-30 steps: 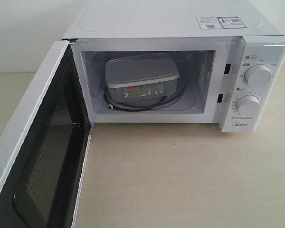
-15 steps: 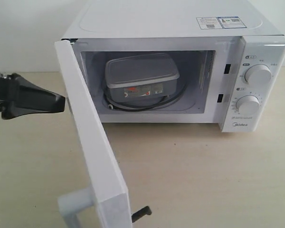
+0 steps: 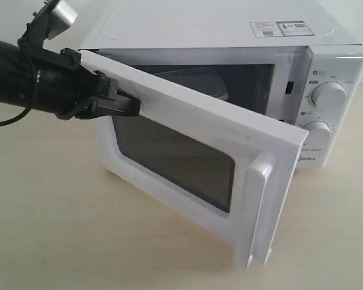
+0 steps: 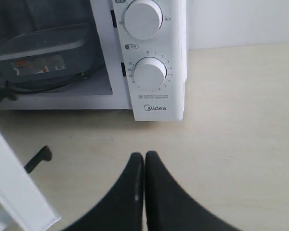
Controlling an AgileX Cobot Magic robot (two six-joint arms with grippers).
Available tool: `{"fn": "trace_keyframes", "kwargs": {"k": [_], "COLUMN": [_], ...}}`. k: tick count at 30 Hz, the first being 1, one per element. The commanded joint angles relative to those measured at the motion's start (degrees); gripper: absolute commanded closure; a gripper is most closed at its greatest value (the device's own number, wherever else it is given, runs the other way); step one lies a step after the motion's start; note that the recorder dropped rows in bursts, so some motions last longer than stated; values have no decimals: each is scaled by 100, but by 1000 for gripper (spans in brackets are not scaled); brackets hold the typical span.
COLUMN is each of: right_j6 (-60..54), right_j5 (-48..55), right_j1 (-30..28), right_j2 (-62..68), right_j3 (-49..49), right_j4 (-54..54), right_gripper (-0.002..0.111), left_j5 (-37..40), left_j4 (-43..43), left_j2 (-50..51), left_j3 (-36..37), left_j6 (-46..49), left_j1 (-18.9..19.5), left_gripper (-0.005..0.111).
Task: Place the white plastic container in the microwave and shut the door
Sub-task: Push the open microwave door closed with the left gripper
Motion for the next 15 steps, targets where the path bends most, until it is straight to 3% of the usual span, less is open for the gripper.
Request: {"fn": "trace_keyframes", "kwargs": {"k": [1, 15], "right_j6": [0, 0], "right_j5": [-51, -51], "right_j1": [-10, -10], "right_j2": [-27, -27], "right_j3": [-1, -1], "right_j4": [-43, -43], "right_gripper": [108, 108], "left_j5": [-450, -1078], "left_j4": [-106, -731], "left_j2": [123, 542], "left_j3": [-59, -59], "left_j6": [35, 336], "left_j1": [-65, -65], "left_gripper": [102, 102]}}
